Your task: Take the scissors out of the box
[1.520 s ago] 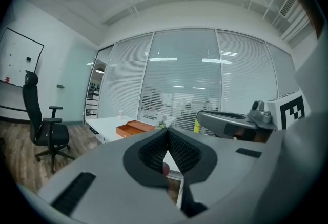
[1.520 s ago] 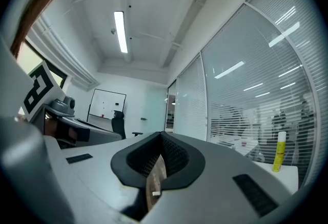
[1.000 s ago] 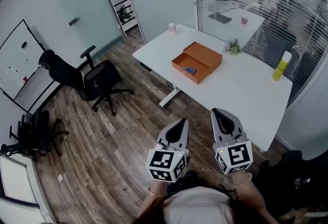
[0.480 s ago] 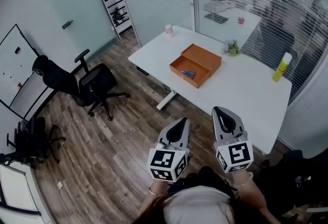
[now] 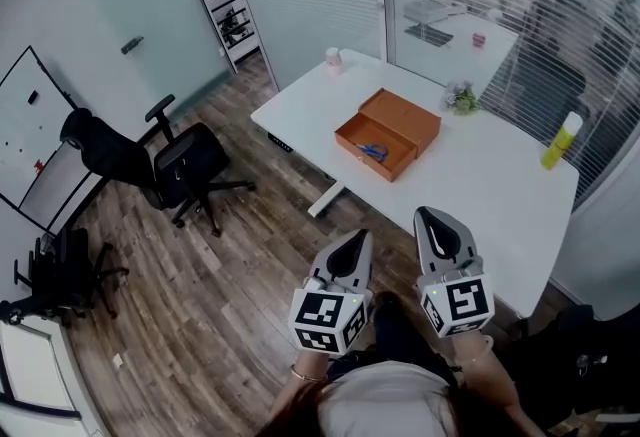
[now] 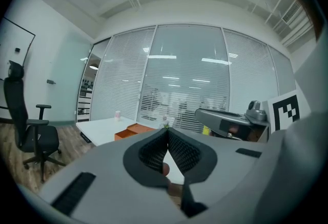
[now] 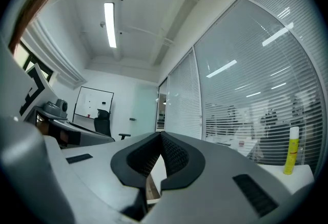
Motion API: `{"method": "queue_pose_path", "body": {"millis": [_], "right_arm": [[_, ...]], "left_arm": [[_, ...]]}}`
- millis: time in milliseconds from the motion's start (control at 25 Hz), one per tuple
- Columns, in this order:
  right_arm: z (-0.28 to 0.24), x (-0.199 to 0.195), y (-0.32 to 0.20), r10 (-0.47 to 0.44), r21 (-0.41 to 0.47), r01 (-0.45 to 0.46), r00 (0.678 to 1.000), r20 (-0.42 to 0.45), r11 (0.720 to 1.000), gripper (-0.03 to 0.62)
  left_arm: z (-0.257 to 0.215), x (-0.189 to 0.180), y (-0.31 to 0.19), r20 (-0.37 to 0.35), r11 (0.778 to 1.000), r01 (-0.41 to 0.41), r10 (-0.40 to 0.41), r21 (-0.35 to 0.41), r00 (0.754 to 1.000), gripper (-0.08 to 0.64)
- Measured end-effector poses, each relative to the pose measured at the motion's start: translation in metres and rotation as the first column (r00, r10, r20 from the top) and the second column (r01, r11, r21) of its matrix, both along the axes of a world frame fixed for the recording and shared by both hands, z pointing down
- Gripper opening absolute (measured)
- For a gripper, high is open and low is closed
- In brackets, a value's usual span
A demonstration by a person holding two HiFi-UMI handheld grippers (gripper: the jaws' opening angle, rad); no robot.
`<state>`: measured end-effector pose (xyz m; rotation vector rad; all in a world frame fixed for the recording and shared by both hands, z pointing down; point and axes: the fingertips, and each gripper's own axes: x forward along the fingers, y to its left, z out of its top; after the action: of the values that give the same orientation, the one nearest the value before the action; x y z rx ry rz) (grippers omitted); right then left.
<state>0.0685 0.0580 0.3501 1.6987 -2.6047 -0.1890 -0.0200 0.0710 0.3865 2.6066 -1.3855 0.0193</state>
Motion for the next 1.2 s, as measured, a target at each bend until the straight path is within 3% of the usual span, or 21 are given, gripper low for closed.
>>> {"method": "queue_pose_path", "body": {"millis": [800,1200], "right_arm": [[0.003,0.003,-0.131,-0.036,-0.019,0.036,0.999,-0.015,0.999,0.028],[0.004,0.011,-0.19,-0.08,-0.033,0.079,0.996,-0.03,0.996,0.028]], "left_arm": [[0.0,0.011,-0.134,0.005,1.0,0.01,-0.01,-0.009,1.0,0.019],[0.001,0.015,-0.191,0.0,0.998,0.065,-0.065,-0.015,0.998,0.019]]}}
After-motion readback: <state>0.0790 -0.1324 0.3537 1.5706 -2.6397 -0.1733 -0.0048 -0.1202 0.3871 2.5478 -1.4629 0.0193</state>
